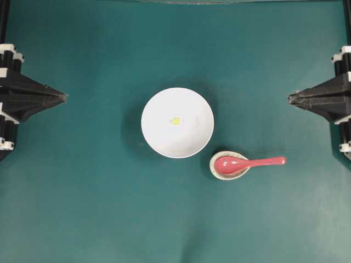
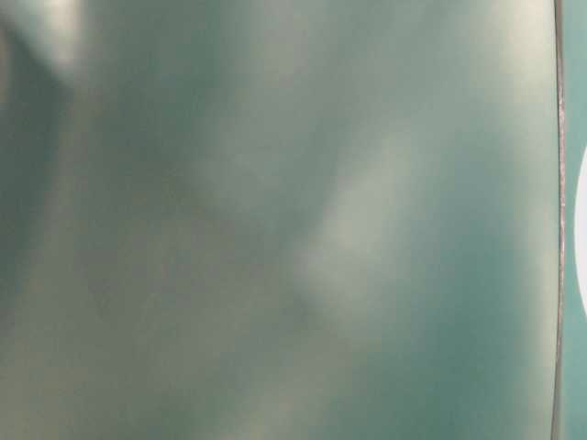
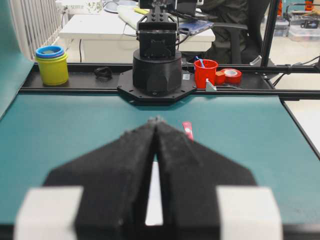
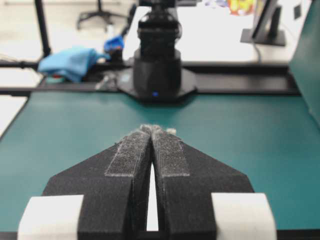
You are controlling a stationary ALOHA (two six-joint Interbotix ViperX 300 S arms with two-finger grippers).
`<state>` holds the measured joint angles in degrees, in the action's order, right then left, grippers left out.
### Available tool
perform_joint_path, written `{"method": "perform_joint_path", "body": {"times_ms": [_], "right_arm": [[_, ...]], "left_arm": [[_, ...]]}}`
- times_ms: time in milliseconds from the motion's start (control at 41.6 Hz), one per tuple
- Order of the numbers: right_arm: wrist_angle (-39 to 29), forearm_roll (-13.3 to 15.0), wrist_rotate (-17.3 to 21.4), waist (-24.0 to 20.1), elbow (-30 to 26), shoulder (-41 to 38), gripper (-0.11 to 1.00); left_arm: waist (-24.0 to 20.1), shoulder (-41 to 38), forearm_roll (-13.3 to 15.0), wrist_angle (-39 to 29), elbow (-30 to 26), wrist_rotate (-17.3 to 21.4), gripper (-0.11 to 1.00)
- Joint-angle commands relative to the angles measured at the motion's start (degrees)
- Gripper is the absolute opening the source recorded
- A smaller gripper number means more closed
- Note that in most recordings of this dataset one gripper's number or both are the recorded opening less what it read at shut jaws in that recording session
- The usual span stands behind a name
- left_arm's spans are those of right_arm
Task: Scoop the yellow hexagonal prism block from the bowl with a spoon using the right arm.
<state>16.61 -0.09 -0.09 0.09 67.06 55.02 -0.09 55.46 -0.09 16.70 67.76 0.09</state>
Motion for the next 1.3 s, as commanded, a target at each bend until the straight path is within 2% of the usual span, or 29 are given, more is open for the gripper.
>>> {"method": "perform_joint_path", "body": {"times_ms": [0,481,553,745,842,1034,1274], "right_arm": [[0.26,-0.09,0.26,0.09,-0.70,-0.35,-0.01],[-1.05,-0.09,2.55,0.00,-0.62,-0.97,0.01],[-1.05,-0.18,2.55,0.00,-0.53,-1.23,0.08],[-1.05,-0.09,2.55,-0.18,0.00,-3.16,0.45],[-0.70,-0.18,2.55,-0.53,0.53,-5.36,0.54],[1.85,-0.35,2.72,-2.02,1.14,-10.99,0.53],[10.11,-2.37,2.72,-5.36,3.78,-19.34,0.53]], "left_arm": [[0.00,-0.26,-0.44,-0.62,-1.32,-0.44,0.00],[-0.09,-0.53,-0.53,-0.53,-1.23,-0.53,0.00],[0.00,-0.53,-0.53,-0.53,-1.23,-0.53,0.00],[0.00,-0.44,-0.53,-0.62,-1.23,-0.26,0.00],[0.00,-0.44,-0.62,-0.79,-1.23,-0.26,0.00],[0.00,-0.44,-0.53,-0.79,-1.23,-0.26,0.00],[0.00,-0.53,-0.53,-0.70,-1.23,-0.26,0.00]]}}
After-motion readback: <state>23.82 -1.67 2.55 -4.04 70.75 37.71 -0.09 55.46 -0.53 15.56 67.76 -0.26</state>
